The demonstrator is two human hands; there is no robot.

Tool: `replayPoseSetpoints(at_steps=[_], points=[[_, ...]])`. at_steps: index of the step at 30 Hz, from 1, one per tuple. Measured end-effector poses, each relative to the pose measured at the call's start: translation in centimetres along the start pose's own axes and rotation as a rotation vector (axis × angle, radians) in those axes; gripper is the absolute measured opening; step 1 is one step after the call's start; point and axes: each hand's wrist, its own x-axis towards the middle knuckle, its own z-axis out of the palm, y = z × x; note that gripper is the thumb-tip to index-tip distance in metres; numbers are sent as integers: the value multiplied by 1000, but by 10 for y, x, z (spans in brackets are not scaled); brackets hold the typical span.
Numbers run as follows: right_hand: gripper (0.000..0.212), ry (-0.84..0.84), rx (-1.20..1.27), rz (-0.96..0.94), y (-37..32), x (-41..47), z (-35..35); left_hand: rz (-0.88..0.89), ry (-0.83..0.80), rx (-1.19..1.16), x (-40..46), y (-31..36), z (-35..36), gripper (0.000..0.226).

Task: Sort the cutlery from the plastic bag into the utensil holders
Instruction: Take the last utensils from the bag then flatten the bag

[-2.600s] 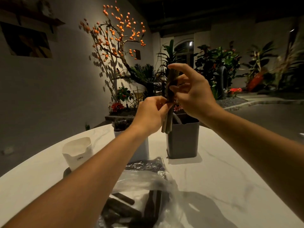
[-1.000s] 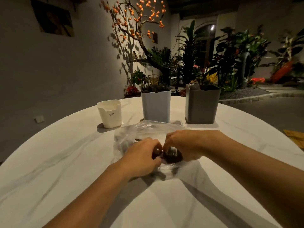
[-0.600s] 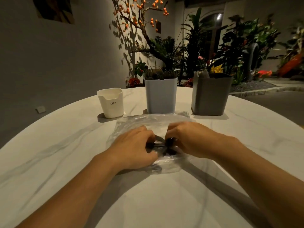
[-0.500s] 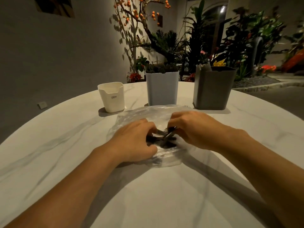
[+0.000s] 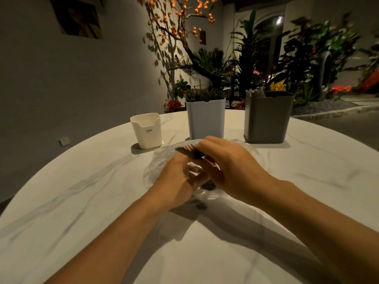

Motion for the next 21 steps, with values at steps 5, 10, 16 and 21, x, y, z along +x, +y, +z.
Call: replayPoseSetpoints(at_steps=[5,10,16,21], points=[[22,142,310,160,-3,5,-3,-56,38,-135,1,9,4,31],[16,179,517,299,-1,7,-8,-38,43,-128,-1,17,5,31],[13,179,545,415,9,8,-5,-66,139,-242,-2,22,4,31],[14,167,501,504,15,6,-3,-92,182,-469,2,24,-9,30]])
